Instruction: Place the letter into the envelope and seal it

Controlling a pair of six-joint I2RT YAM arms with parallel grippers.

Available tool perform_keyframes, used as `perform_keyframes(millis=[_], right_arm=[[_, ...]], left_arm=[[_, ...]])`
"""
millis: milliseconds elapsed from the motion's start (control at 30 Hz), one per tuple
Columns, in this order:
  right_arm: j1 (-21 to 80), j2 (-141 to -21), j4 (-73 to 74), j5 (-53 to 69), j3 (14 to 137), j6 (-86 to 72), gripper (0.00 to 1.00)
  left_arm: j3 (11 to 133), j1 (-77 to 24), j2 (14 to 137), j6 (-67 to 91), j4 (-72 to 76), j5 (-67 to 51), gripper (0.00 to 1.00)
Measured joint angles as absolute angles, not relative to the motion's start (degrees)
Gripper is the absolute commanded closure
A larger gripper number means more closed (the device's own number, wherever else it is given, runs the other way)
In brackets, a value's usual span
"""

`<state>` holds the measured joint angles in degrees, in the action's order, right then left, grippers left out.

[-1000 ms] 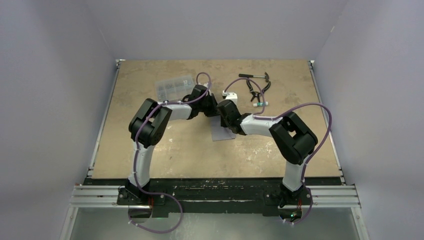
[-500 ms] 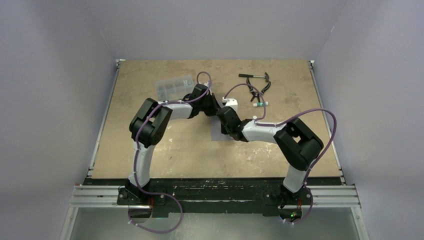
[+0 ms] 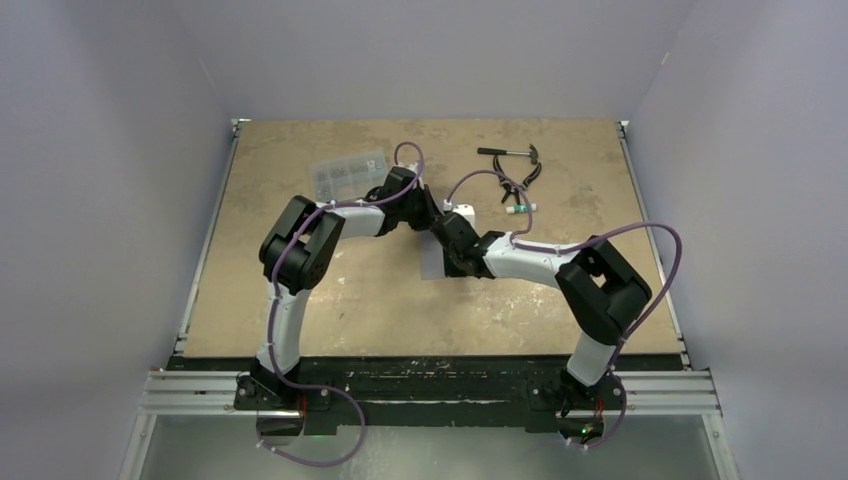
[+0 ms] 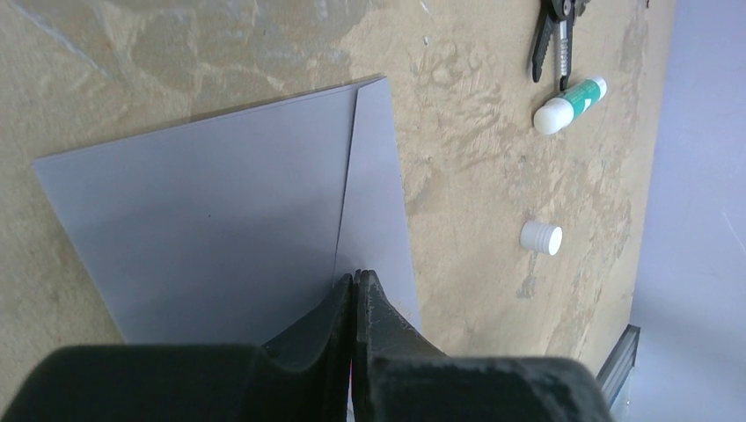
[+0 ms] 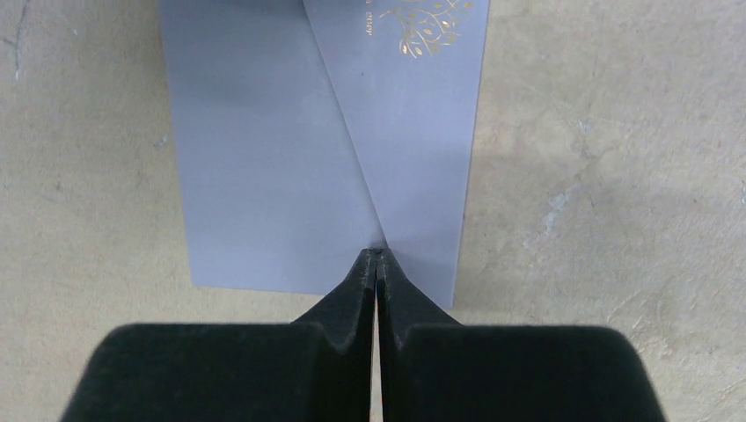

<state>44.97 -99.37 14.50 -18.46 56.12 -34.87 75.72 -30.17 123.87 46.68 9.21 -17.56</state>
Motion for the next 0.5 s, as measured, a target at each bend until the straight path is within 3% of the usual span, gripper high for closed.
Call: perform_keyframes(millis=[100, 267, 500], right_arm=[[44.66, -101.82, 16.19, -18.59, 59.61, -34.68, 0.95], [44.45, -102.59, 17.58, -19.79, 61.3, -34.79, 0.8], [42.7, -99.5, 17.39, -21.69, 61.3, -35.0, 0.86]], left_arm=[[76.07, -29.85, 124.29, 46.06, 9.89, -17.34, 1.0], [76.14, -29.63, 124.4, 45.45, 10.24, -17.37, 1.0], [76.14, -29.61, 124.4, 45.17, 10.28, -17.5, 1.0]])
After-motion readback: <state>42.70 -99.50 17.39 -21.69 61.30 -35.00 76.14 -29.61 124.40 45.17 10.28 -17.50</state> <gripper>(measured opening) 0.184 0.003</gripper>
